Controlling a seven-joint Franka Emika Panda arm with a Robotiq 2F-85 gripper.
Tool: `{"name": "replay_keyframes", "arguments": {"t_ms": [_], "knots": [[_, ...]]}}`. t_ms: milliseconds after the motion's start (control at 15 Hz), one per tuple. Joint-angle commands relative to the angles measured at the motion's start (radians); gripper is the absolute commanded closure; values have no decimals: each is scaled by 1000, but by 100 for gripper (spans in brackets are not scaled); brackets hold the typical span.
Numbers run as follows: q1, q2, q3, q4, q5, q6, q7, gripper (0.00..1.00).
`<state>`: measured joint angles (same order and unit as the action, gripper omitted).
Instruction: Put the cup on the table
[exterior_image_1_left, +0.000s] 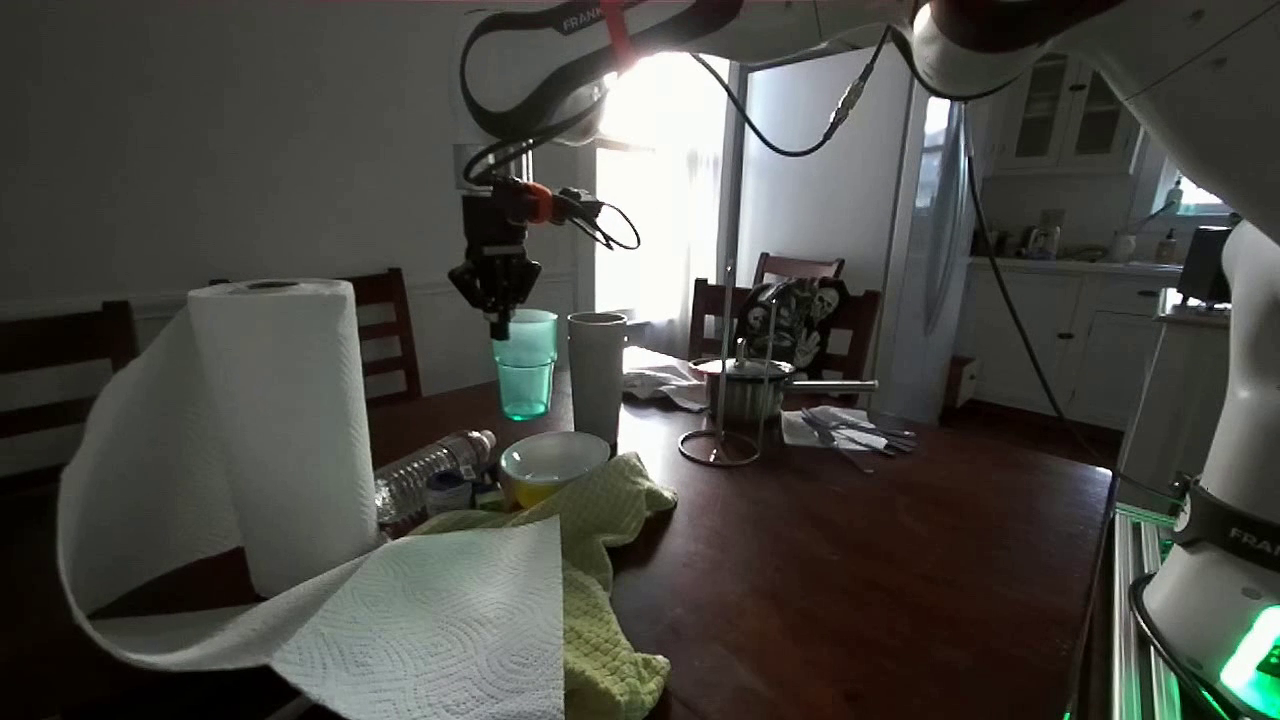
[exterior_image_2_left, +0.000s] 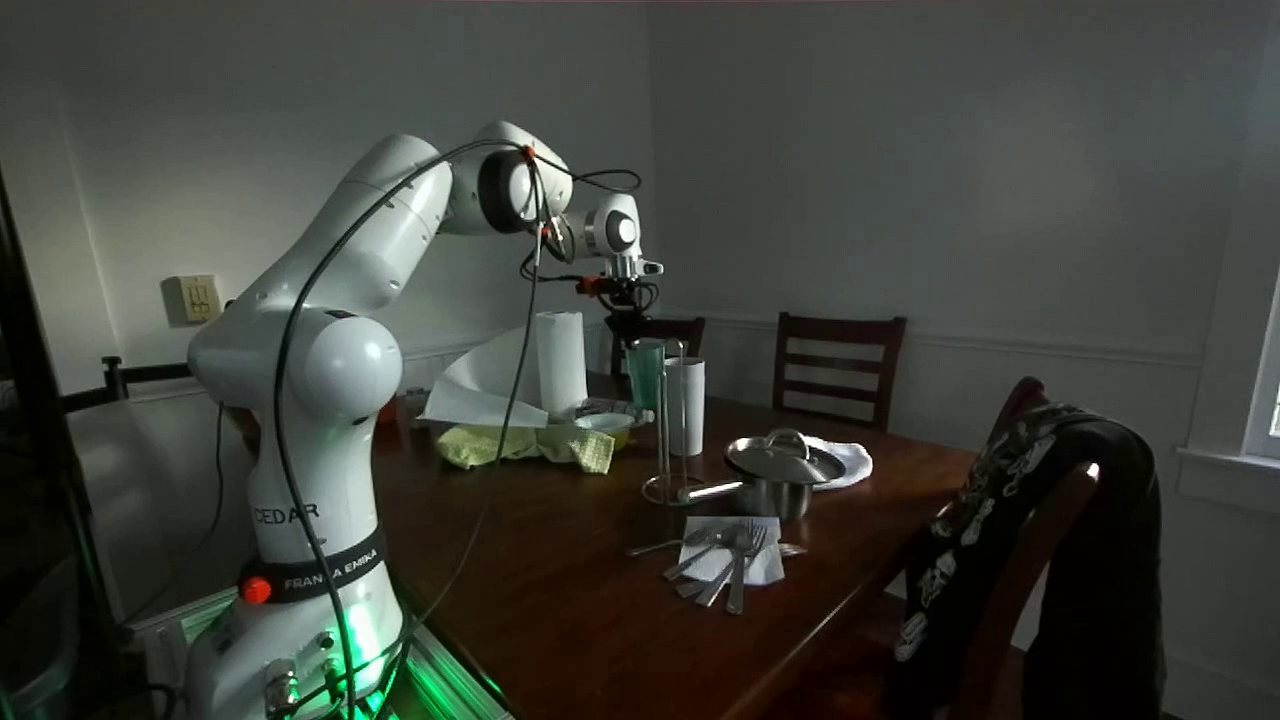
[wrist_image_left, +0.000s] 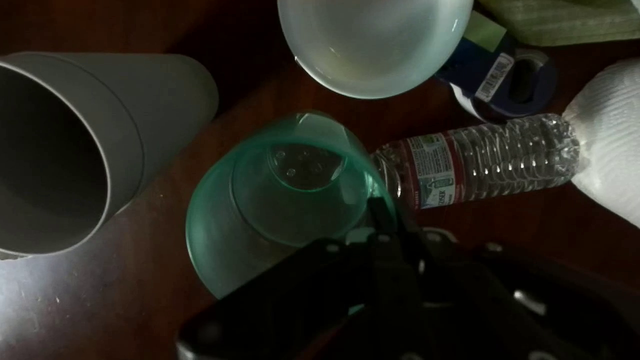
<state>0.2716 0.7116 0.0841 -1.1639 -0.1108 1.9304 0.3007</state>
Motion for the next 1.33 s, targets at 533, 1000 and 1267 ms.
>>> {"name": "replay_keyframes", "arguments": {"t_ms": [533,1000,1267], "knots": [[3,63,-19,38,19,23,0,99],[-4,120,-33,36,18,119,-23,99],[-4,127,-38,32,19,121,-34,99]]}}
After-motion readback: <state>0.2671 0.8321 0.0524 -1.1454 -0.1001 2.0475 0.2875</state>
